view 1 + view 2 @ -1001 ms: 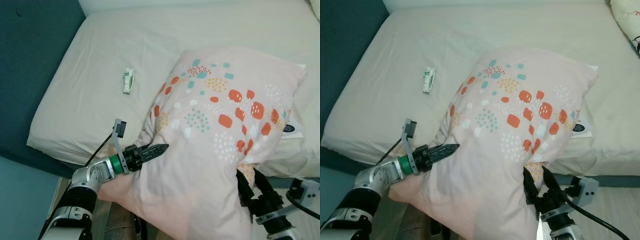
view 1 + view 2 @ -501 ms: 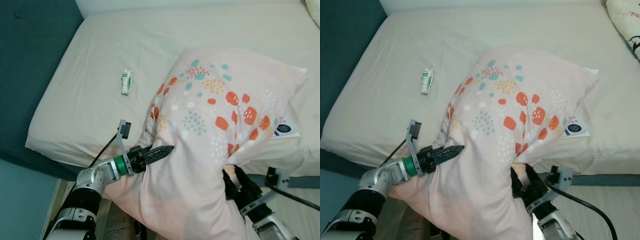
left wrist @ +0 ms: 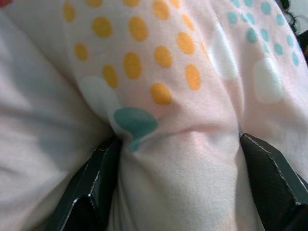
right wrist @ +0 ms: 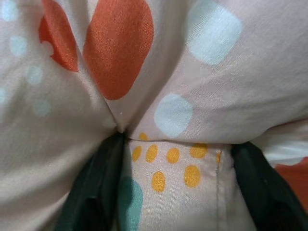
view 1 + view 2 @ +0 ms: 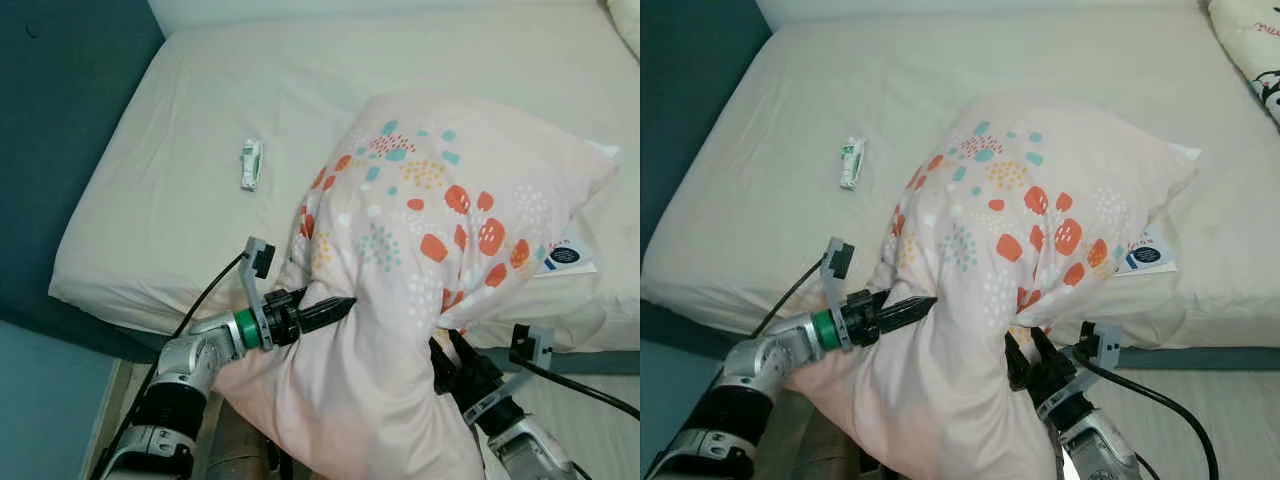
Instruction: Clean up the room
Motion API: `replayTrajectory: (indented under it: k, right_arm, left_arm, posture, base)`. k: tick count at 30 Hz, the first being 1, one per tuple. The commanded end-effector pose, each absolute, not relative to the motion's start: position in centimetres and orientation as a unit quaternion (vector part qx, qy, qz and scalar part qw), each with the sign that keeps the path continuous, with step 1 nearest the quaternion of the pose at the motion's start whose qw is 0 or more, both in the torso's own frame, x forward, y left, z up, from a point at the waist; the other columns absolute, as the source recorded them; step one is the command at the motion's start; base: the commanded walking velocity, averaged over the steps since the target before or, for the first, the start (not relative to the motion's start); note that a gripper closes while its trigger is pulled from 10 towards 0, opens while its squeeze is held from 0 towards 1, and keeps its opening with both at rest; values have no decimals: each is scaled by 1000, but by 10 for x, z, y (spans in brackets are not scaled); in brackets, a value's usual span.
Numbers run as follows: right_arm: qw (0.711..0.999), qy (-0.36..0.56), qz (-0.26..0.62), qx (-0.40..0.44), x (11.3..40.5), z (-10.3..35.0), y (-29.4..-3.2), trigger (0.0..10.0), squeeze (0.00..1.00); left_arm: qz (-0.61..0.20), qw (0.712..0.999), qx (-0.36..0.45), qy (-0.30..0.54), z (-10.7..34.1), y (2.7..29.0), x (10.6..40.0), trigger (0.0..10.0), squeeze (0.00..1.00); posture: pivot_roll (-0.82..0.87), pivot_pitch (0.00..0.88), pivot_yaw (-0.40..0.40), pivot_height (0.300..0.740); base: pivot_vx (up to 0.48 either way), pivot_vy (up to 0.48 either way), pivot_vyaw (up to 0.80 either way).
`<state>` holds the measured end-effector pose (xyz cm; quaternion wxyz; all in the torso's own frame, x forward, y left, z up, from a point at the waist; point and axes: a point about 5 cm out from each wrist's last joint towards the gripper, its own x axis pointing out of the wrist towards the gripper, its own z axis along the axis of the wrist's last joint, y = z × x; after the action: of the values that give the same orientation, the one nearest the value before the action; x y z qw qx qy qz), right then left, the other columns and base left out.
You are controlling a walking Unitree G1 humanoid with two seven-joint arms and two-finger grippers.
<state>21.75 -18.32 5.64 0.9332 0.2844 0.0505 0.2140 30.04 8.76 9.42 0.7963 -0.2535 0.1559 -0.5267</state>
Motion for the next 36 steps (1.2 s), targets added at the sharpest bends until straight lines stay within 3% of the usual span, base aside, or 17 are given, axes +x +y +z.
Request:
replayTrajectory:
  k: [1, 24, 36]
  right_arm:
    - [923, 77, 234, 297, 216, 49, -166, 0, 0]
    - [925, 64, 230, 296, 221, 54, -163, 0, 0]
    - [927, 41, 248, 278, 233, 69, -154, 0, 0]
  left_arm:
    - [-546, 781, -241, 183, 85, 72, 289, 0, 1000]
    - [-544, 785, -228, 188, 83, 71, 280, 0, 1000]
    - [-517, 804, -230, 181, 80, 77, 276, 0, 1000]
  posture:
    - [-45, 182, 152, 612]
    - [-41, 181, 157, 612]
    - [-46, 161, 136, 612]
  base:
    - [0, 0, 0]
    - [0, 0, 0]
    - [0, 0, 0]
